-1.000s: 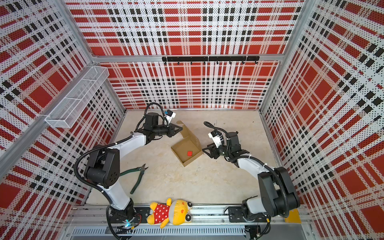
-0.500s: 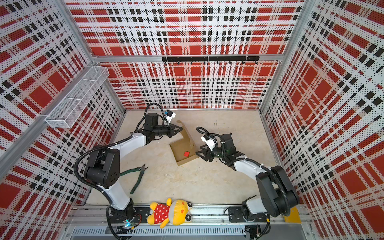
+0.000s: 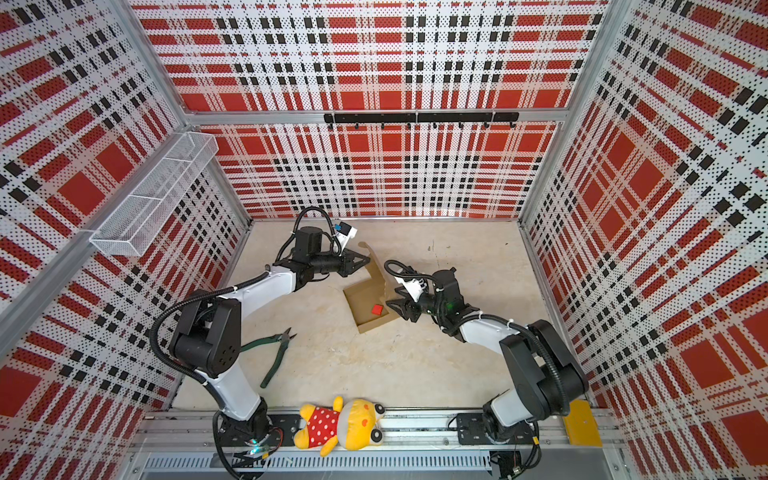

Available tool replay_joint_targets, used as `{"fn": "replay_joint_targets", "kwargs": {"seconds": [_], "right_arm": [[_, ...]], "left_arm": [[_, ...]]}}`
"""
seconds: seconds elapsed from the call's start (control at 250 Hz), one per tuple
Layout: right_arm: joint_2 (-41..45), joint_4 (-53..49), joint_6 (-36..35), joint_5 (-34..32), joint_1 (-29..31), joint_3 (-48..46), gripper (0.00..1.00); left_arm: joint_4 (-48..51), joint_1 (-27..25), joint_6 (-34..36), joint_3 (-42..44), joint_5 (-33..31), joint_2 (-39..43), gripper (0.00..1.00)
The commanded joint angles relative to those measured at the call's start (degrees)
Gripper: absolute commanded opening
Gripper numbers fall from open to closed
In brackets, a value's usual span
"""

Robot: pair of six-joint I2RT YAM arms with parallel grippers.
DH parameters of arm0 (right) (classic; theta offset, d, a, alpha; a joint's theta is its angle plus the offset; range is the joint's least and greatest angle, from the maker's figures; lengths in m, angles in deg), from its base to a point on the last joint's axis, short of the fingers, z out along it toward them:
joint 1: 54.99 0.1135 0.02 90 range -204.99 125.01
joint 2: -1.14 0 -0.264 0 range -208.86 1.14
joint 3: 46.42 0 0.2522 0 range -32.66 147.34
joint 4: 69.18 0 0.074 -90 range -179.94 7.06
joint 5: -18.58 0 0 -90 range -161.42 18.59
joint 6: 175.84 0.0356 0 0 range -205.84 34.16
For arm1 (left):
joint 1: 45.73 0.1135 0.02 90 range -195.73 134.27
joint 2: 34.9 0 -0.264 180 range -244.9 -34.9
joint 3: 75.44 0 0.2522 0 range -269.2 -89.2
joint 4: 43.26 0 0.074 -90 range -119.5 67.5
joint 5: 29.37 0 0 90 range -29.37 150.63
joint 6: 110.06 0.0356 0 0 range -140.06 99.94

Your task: Fold the paper box

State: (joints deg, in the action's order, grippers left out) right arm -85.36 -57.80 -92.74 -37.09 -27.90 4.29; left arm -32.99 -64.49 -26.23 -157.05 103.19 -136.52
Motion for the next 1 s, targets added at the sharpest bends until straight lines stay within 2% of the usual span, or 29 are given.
{"fn": "replay_joint_targets", "kwargs": {"seconds": [0.0,0.492,0.512,0.584,0.996], "right_arm": [[-0.21,6.29,-1.07,-3.38,0.97,-0.58,0.53],[-1.52,6.51,-6.69,-14.92,7.81,-1.37,0.44],[-1.65,6.81,-6.92,-15.35,8.16,-1.48,0.44],[-2.46,7.35,-7.97,-16.84,9.09,-1.39,0.44],[-6.81,8.25,-7.92,-18.78,11.39,-0.36,0.42]], "left_arm": [[-0.47,-0.51,-0.51,0.95,0.82,1.85,0.14],[-1.96,1.01,-1.39,3.46,2.52,2.17,0.14],[-1.96,2.58,-1.39,3.67,2.62,2.17,0.14],[-1.96,3.2,-1.3,4.12,2.52,1.74,0.14],[-1.96,5.48,-0.53,5.63,2.59,1.82,0.15]]}}
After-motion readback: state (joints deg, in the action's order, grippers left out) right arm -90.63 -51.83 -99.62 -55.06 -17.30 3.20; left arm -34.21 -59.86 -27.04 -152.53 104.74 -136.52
